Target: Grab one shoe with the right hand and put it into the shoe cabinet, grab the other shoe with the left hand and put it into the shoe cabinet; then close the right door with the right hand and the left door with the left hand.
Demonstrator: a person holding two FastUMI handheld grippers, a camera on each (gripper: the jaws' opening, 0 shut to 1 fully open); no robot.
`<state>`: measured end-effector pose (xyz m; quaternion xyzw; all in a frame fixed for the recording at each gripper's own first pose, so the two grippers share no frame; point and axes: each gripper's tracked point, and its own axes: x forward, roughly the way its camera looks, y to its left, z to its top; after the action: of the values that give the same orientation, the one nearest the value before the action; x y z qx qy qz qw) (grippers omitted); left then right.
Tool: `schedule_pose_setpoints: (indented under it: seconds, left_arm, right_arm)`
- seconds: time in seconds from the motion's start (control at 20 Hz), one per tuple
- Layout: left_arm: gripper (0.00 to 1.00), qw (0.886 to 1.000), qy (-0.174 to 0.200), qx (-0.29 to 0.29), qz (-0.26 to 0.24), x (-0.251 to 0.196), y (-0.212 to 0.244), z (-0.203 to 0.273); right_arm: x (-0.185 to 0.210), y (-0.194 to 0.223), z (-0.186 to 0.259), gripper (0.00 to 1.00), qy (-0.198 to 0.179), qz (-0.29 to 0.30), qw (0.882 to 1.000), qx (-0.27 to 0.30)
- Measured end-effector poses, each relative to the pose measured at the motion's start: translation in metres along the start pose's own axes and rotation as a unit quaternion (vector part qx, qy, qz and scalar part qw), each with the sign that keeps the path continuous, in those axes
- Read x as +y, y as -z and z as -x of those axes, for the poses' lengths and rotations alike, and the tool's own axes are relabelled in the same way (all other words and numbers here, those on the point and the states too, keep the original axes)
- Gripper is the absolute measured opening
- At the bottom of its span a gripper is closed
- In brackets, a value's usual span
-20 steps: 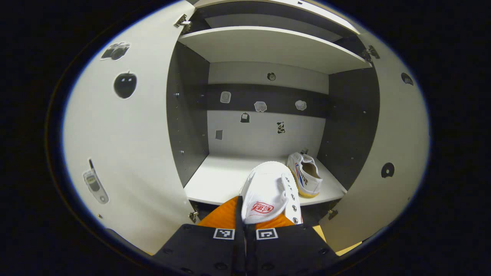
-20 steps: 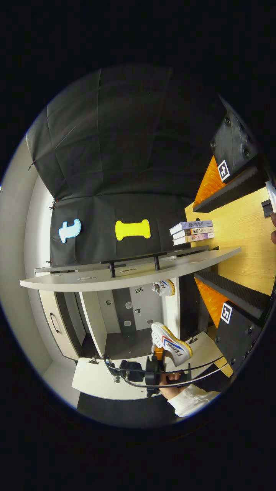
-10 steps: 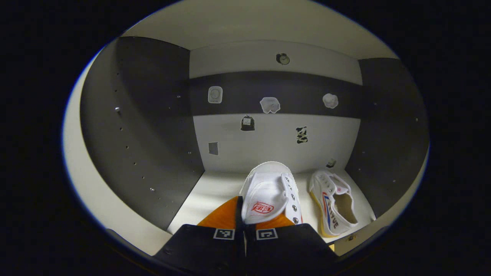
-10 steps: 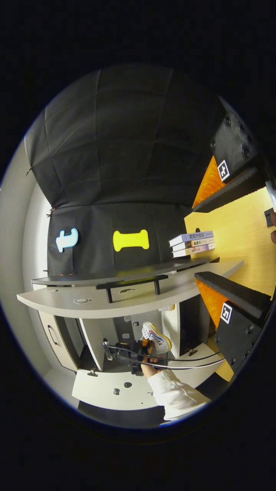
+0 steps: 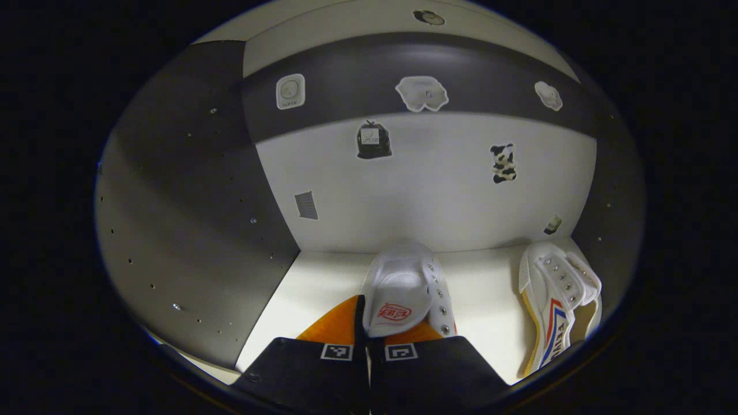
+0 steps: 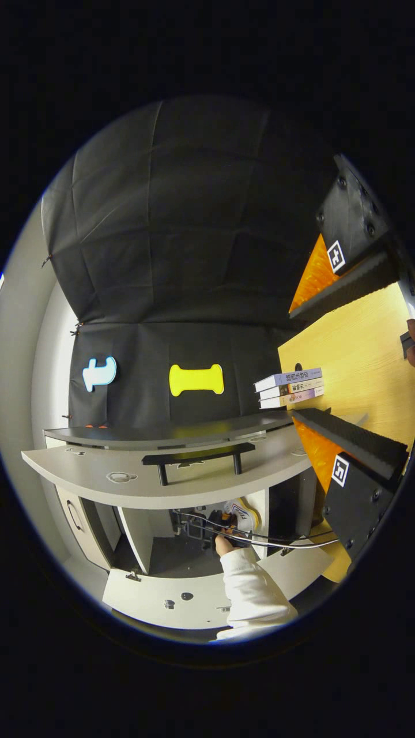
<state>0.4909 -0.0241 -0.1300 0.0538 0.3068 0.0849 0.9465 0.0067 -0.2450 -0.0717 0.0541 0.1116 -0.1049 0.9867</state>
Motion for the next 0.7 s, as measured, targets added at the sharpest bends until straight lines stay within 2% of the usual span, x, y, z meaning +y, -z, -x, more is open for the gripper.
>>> schedule_pose_setpoints:
  seconds: [0.15,0.3,0.35,0.45,0.5,0.55,0.6,0.7]
  left_arm:
    - [0.08,1.000,0.009,0.008,-0.003,-0.003,0.003,-0.002]
    - [0.25,1.000,0.023,-0.004,-0.005,-0.008,-0.001,0.009]
    - [0.25,1.000,0.023,-0.005,-0.010,-0.008,-0.001,0.013]
    - [0.37,0.999,0.013,-0.022,-0.030,-0.004,-0.004,0.026]
    - [0.50,0.999,0.011,-0.031,-0.039,-0.003,-0.005,0.032]
    - [0.55,0.998,0.014,-0.039,-0.042,-0.004,-0.005,0.040]
    - [0.66,0.998,0.017,-0.050,-0.044,-0.004,-0.006,0.049]
    - [0.82,0.996,0.032,-0.069,-0.041,-0.008,-0.006,0.072]
  right_arm:
    - [-0.001,-0.002,-0.002,0.98,0.004,-0.001,1.000,-0.005]
    - [0.005,-0.002,-0.002,0.98,-0.003,-0.004,1.000,-0.004]
    - [0.008,-0.001,-0.001,0.98,-0.006,-0.003,1.000,-0.004]
    - [0.012,-0.002,0.001,0.98,-0.013,-0.004,1.000,-0.005]
    - [0.013,-0.003,0.003,0.98,-0.015,-0.004,1.000,-0.008]
    - [0.014,-0.003,0.004,0.98,-0.018,-0.006,1.000,-0.010]
    - [0.016,-0.003,0.006,0.98,-0.020,-0.006,1.000,-0.012]
    - [0.017,-0.004,0.011,0.98,-0.024,-0.007,1.000,-0.015]
